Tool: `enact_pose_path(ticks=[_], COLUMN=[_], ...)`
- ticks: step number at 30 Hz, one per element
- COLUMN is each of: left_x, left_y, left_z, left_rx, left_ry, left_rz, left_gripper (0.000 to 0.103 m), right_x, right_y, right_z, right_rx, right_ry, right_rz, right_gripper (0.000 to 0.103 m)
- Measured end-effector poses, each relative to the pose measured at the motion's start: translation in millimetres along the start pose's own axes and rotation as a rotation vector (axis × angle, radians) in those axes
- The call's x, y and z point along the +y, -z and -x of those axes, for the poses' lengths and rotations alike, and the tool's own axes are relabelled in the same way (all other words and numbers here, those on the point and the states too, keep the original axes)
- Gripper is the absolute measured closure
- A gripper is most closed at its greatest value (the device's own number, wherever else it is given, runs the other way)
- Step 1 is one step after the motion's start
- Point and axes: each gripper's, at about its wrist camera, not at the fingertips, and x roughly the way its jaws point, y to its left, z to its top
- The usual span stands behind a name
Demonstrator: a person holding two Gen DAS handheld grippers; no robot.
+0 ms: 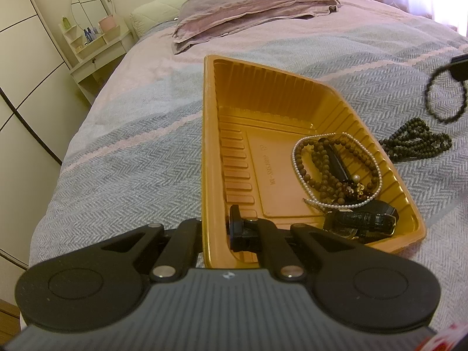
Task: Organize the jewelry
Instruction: 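Lift the green bead strand over the orange tray and lower it in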
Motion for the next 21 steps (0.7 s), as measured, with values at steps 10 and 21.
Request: enact_pose_path(ticks=[10, 21], left_x=[1.4, 2.5], left_y=[1.8, 1.7], left_z=[-2.0, -2.7], left_rx=[0.002, 0.003], left_ry=[0.006, 0.01], left_rz=[0.007, 0.008], left_gripper=[0.1, 0.1], right_x=[61.6, 74.1], right_y=[-28.3, -34.0], right_z=[-47.3, -75.1], right_rx=[-0.01, 0.019], right_ry=[-0.131, -0.173], right_rz=[0.066, 0.057], right_gripper=[0.096, 0.096])
